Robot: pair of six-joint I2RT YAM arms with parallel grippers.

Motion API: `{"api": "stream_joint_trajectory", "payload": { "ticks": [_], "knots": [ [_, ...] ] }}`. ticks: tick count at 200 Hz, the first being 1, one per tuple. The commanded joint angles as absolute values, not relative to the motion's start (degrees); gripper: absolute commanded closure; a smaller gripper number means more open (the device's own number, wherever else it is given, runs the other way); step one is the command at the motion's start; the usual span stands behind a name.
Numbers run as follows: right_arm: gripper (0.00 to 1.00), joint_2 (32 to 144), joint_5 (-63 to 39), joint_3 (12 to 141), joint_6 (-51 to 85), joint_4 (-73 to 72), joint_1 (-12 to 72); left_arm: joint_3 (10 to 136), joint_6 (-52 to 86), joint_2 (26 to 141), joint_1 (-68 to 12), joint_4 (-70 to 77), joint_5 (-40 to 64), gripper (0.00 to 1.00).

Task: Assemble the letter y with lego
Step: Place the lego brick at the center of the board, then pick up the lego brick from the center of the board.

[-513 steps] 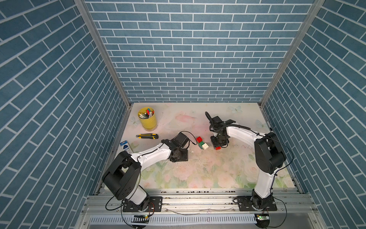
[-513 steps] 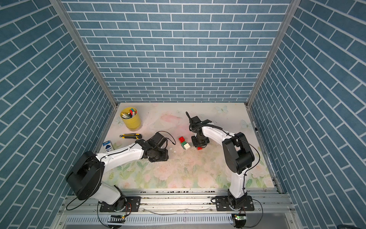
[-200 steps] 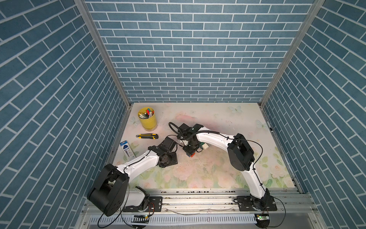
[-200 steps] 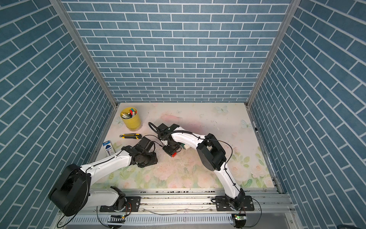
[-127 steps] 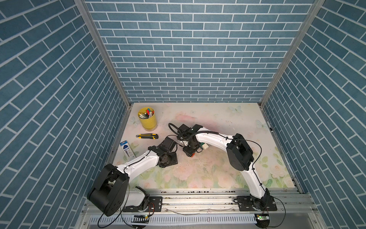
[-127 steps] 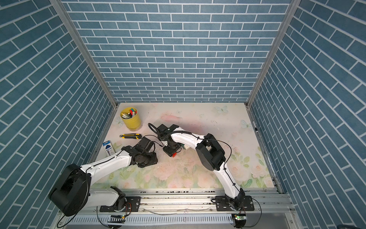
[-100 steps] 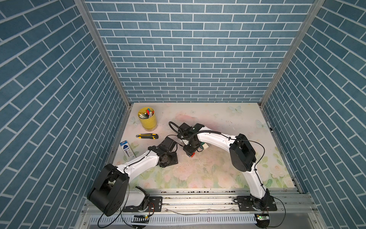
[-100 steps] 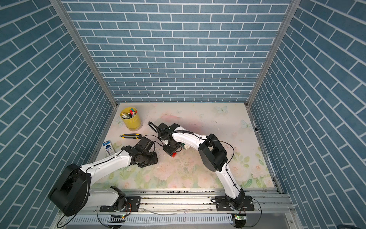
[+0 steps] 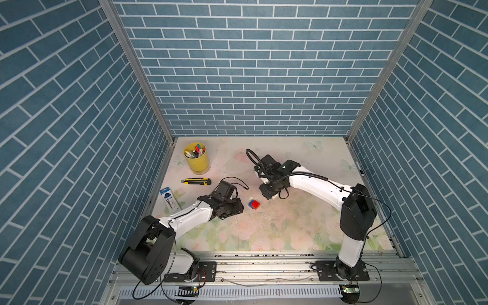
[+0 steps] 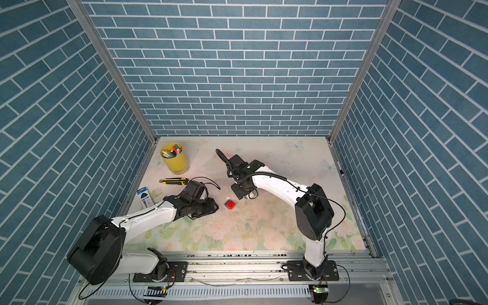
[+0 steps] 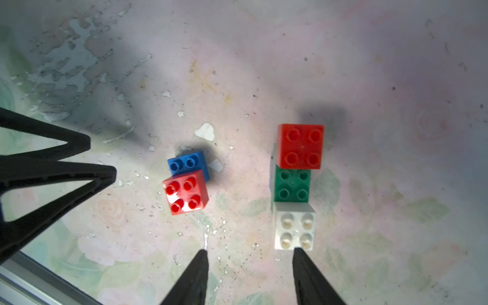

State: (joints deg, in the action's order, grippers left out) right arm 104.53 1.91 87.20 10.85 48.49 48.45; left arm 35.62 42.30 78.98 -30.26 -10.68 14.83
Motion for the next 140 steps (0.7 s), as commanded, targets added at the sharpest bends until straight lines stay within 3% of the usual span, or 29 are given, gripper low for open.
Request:
{"api": "stream_joint_trajectory", "payload": {
  "ticks": [1,83,140],
  "knots": [
    [0.48,101.48,3.68,84.1,14.79,45.92,47.15,33.03,44.0,81.39,-29.08,-0.31,19.41,0.44],
    [0.48,100.67,4.2,79.63,16.35,43.68,44.76,26.36,47.03,85.24,-27.88,14.13,24.41,0.32],
    [0.49,102.05,3.9,79.74,16.35,43.44,44.47,26.73,46.62,89.87,-27.93,15.99,26.08,0.32]
  ]
}}
